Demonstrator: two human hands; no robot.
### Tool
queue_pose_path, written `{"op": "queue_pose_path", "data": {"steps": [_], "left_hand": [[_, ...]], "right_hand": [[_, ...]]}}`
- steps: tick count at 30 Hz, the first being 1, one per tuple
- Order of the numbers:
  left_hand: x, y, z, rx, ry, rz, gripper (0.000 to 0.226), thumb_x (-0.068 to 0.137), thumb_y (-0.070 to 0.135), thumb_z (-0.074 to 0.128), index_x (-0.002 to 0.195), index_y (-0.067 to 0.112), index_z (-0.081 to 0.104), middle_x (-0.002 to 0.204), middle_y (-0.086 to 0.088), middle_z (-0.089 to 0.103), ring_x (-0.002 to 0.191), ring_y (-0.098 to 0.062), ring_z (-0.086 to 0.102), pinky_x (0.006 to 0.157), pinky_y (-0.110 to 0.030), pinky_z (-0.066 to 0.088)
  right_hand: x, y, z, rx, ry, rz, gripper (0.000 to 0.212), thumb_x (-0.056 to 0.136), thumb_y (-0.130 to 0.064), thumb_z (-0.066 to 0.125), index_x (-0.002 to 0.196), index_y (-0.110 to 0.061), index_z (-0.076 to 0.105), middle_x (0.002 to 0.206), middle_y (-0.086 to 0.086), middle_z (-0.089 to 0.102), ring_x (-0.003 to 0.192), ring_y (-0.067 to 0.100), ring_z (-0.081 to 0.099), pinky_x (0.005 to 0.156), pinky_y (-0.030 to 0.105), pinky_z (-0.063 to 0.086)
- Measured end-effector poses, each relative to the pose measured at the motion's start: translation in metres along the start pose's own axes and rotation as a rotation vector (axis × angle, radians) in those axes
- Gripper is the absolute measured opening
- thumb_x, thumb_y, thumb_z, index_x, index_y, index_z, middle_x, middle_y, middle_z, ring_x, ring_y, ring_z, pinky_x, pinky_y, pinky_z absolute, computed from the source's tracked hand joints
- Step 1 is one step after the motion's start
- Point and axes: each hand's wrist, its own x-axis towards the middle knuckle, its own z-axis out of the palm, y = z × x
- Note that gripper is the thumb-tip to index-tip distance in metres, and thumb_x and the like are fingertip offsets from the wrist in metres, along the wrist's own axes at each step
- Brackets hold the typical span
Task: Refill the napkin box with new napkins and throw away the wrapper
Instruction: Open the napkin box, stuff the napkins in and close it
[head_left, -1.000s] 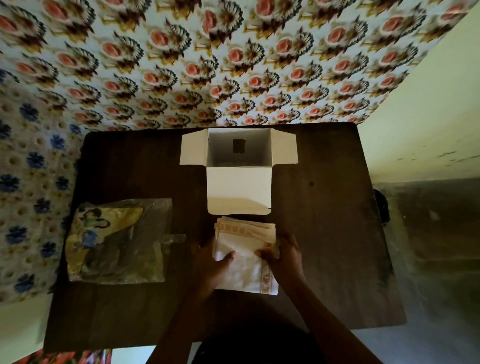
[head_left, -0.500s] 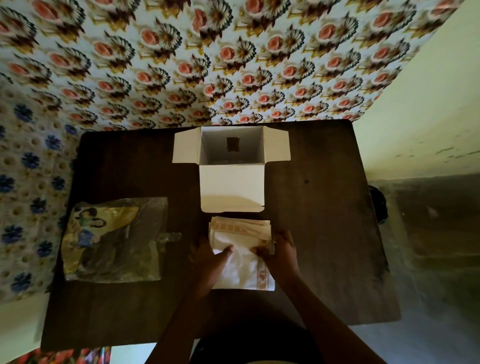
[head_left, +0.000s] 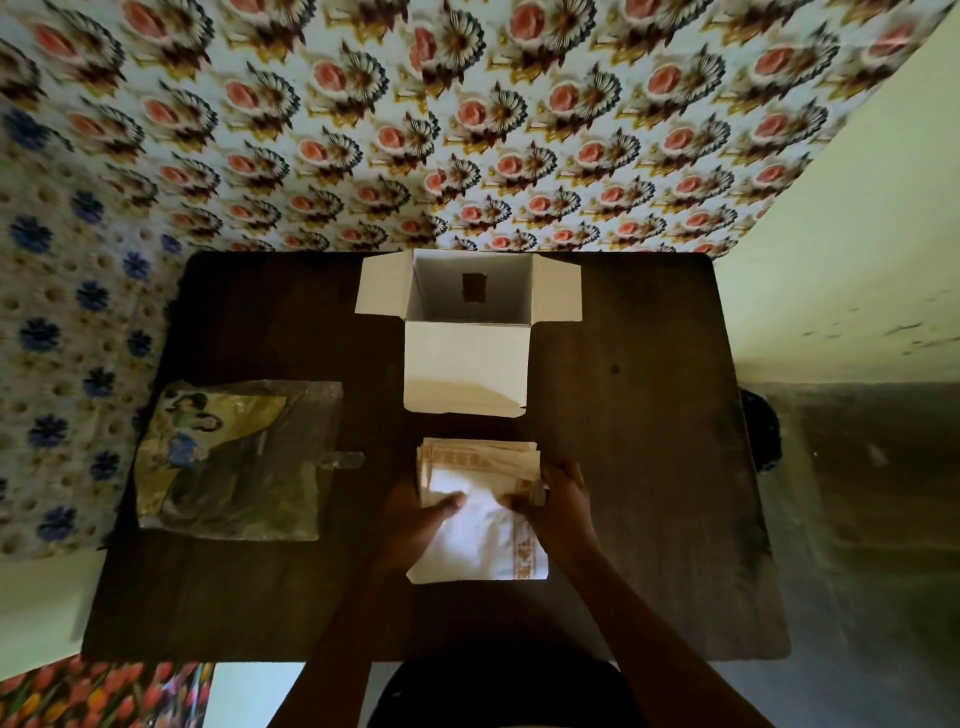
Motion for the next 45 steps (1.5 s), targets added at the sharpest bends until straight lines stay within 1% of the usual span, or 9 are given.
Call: {"op": "queue_pose_path", "data": {"steps": [4, 9, 14, 21, 24, 33, 39, 42, 45], "left_hand": [[-0.012, -0.001, -0.015, 0.038, -0.05, 0.051, 0.041, 0.083, 0.021, 0.083, 0.12, 0.013, 0.068, 0.113, -0.002, 0.071, 0.103, -0.019, 0.069, 0.071, -0.022, 0.052], [-0.034, 0.006, -0.041, -0.015, -0.105, 0.109, 0.046, 0.076, -0.002, 0.082, 0.117, 0.011, 0.066, 0.101, 0.008, 0.069, 0.104, -0.017, 0.066, 0.073, -0.018, 0.053], [-0.052, 0.014, -0.05, -0.123, -0.174, 0.186, 0.044, 0.077, -0.01, 0.076, 0.105, 0.022, 0.065, 0.105, 0.003, 0.073, 0.104, -0.016, 0.067, 0.076, -0.026, 0.061], [-0.075, 0.023, -0.052, -0.304, -0.177, 0.275, 0.038, 0.081, 0.021, 0.072, 0.118, 0.026, 0.063, 0.103, 0.006, 0.079, 0.098, -0.013, 0.075, 0.072, -0.03, 0.063], [-0.086, 0.024, -0.053, -0.301, -0.198, 0.286, 0.029, 0.094, 0.017, 0.063, 0.121, 0.028, 0.059, 0.099, 0.011, 0.078, 0.088, -0.002, 0.075, 0.063, -0.019, 0.06], [-0.101, 0.045, -0.062, -0.192, -0.187, 0.402, 0.039, 0.091, 0.021, 0.067, 0.125, 0.034, 0.053, 0.112, 0.01, 0.07, 0.104, -0.012, 0.071, 0.069, -0.023, 0.061], [-0.097, 0.089, -0.074, -0.041, -0.106, 0.543, 0.057, 0.084, 0.012, 0.078, 0.128, 0.031, 0.047, 0.108, 0.016, 0.062, 0.084, 0.013, 0.067, 0.061, -0.01, 0.056], [-0.084, 0.118, -0.072, -0.038, -0.007, 0.641, 0.062, 0.082, 0.017, 0.081, 0.131, 0.033, 0.046, 0.114, 0.018, 0.062, 0.1, 0.004, 0.065, 0.082, -0.023, 0.059], [-0.068, 0.147, -0.07, 0.029, -0.015, 0.728, 0.079, 0.083, 0.019, 0.082, 0.142, 0.037, 0.033, 0.128, 0.019, 0.053, 0.117, -0.001, 0.055, 0.097, -0.028, 0.051]], "right_hand": [[-0.002, 0.003, -0.01, 0.208, -0.123, 0.052, 0.083, 0.054, -0.037, 0.098, 0.124, -0.015, 0.058, 0.124, 0.0, 0.06, 0.108, 0.017, 0.067, 0.073, 0.022, 0.062], [-0.021, -0.014, -0.034, 0.538, -0.491, 0.049, 0.052, 0.068, 0.004, 0.084, 0.111, -0.019, 0.068, 0.105, 0.007, 0.076, 0.107, 0.034, 0.071, 0.088, 0.048, 0.06], [-0.047, -0.036, -0.051, 0.746, -0.737, 0.085, 0.071, 0.068, 0.008, 0.076, 0.133, -0.003, 0.052, 0.115, 0.011, 0.073, 0.109, 0.027, 0.07, 0.086, 0.039, 0.06], [-0.079, -0.069, -0.068, 0.514, -0.467, 0.056, 0.026, 0.081, 0.001, 0.075, 0.105, -0.005, 0.067, 0.103, 0.013, 0.077, 0.094, 0.028, 0.076, 0.078, 0.041, 0.064], [-0.092, -0.081, -0.065, 0.588, -0.363, 0.083, 0.034, 0.083, -0.003, 0.075, 0.114, 0.002, 0.065, 0.105, 0.02, 0.076, 0.094, 0.034, 0.075, 0.08, 0.045, 0.063], [-0.106, -0.112, -0.072, 0.457, -0.376, -0.1, 0.04, 0.082, 0.0, 0.076, 0.112, -0.022, 0.063, 0.11, 0.005, 0.075, 0.103, 0.02, 0.073, 0.085, 0.042, 0.062], [-0.069, -0.145, -0.087, 0.364, -0.297, -0.303, 0.057, 0.077, 0.003, 0.079, 0.122, -0.022, 0.055, 0.119, 0.008, 0.07, 0.111, 0.021, 0.07, 0.083, 0.042, 0.063], [-0.044, -0.165, -0.099, 0.276, -0.279, -0.376, 0.071, 0.072, 0.008, 0.082, 0.128, -0.022, 0.05, 0.122, 0.004, 0.066, 0.114, 0.018, 0.068, 0.084, 0.041, 0.062], [-0.021, -0.183, -0.107, 0.252, -0.147, -0.379, 0.073, 0.065, -0.019, 0.089, 0.128, -0.021, 0.053, 0.126, 0.004, 0.065, 0.119, 0.022, 0.065, 0.089, 0.05, 0.06]]}}
